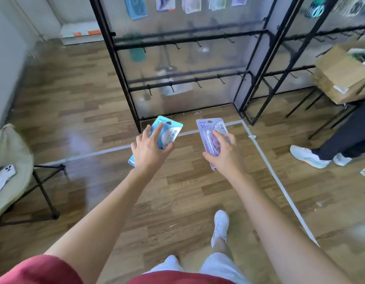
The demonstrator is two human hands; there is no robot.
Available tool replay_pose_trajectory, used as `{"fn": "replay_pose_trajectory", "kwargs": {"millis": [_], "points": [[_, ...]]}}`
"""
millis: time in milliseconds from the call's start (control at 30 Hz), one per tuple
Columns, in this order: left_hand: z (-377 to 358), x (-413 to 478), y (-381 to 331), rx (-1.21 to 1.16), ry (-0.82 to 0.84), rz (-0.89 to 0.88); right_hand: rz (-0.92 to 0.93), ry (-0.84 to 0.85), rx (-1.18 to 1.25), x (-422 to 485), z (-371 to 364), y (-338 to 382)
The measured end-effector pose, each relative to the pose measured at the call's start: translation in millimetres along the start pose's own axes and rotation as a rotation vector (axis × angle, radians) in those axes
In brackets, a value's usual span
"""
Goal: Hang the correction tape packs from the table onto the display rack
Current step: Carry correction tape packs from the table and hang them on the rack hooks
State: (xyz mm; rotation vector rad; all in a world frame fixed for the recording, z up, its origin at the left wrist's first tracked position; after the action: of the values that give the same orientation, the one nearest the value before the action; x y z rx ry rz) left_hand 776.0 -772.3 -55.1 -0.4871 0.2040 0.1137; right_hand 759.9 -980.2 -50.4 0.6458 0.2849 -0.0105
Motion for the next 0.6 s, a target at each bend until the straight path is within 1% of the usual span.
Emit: {"fn": "replay_pose_trajectory", "kwargs": {"millis": [67,200,300,467,600], "points": [[-2,31,-22,-0.018,-0.034,0.011,0.039,-0.012,-0.002,32,23,-10],[-4,89,-67,-0.057,-0.092,0.049,0.116,-0.027,-0.087,98,73,-27],[-1,123,-91,-0.093,-0.138,0.099,0.186,-0.022,-0.087,146,105,-29],[17,168,-114,-0.144,-0.236,0.179,0.263,0.007,-0.164,214,136,-16],[41,211,-115,-0.159,-0.293,0.208,0.344,0.035,-0.176,266,146,6]]}}
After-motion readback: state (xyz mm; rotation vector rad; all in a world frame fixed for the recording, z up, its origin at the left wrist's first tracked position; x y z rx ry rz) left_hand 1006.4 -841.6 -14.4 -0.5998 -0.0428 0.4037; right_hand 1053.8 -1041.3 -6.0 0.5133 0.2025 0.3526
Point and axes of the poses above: each hand's wrist, its own x-axis towards the middle knuckle, its own z-axis out of the back of the hand, y = z × x, the point moved 1 cm from there along x, towards the middle knuckle, and after that the axes turned 15 degrees about y, right-handed, at the moved point
